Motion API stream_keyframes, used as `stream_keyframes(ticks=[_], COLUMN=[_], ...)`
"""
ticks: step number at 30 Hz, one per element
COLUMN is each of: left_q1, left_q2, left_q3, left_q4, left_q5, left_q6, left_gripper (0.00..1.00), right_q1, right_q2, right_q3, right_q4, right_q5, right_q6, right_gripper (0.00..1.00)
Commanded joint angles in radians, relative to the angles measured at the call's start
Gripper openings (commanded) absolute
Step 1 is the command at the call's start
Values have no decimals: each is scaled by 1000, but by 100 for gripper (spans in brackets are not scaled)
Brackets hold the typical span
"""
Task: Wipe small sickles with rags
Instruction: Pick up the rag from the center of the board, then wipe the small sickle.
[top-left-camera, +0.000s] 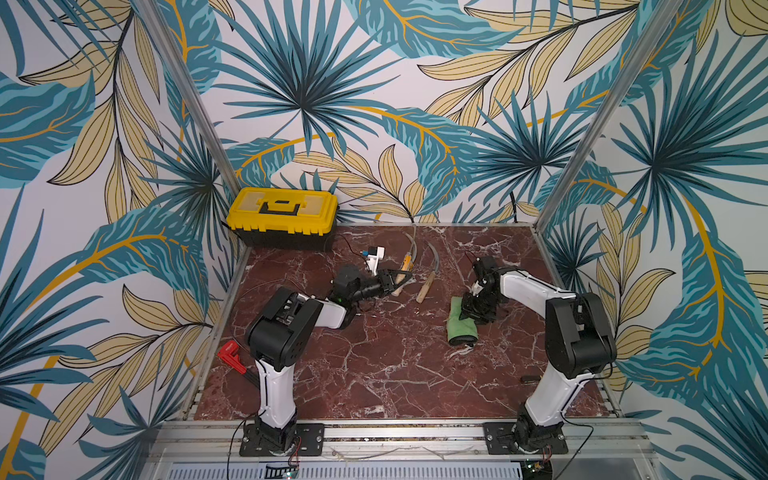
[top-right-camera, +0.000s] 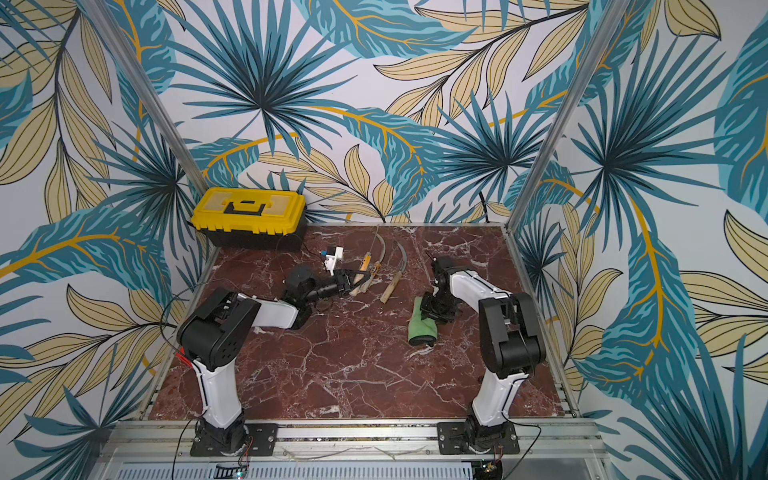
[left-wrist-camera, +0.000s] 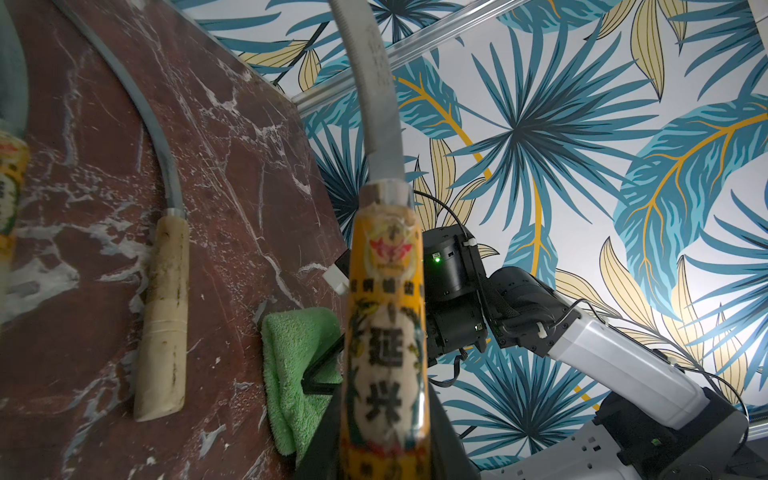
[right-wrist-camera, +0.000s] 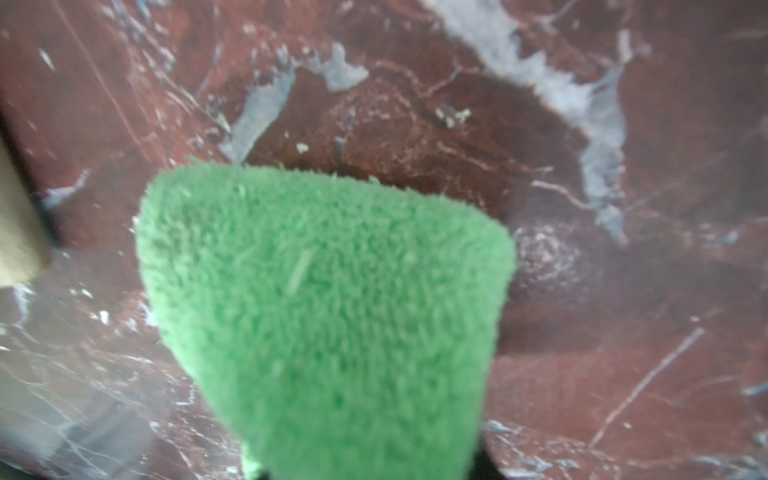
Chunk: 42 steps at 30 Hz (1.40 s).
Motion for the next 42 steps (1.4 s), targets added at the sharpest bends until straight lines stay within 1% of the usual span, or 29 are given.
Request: stream_keyframes(ticks=[1, 3, 7, 13, 17, 22, 26, 29, 37, 42], left_q1=[8, 10, 9, 4, -18, -69, -110, -122, -141, -154], left_q2=[-27, -29, -31, -29, -38, -23, -25, -39, -67, -64], left_q3=[-2, -6, -15, -27, -40, -36, -33, -50, -75, -79], left_q4=[47, 56, 91, 186, 241, 329, 336, 336, 336, 336], left_q5=[14, 14, 18, 26, 25, 30, 38, 32, 2, -4], left_q6=[6, -1, -32, -117, -157, -219, -226, -227, -229, -232], left_gripper=[0, 0, 0, 0, 0, 0, 0, 0, 0, 0], right_q1=[-2, -2, -2, -4, -5, -5, -5, -10, -30, -38], right_q2=[5, -16, -71, -137, -154, -127, -84, -49, 37, 77], right_q3=[4, 9, 39, 133, 206, 327, 434, 501, 589, 603], right_q4=[26, 28, 9, -46, -54, -60, -52, -42, 4, 78], right_q5=[5, -8, -29, -67, -98, -125, -140, -144, -149, -192], right_q6=[10, 5, -13, -42, -51, -57, -46, -32, 50, 77], right_gripper=[23, 16, 10, 8, 7, 7, 6, 6, 6, 6])
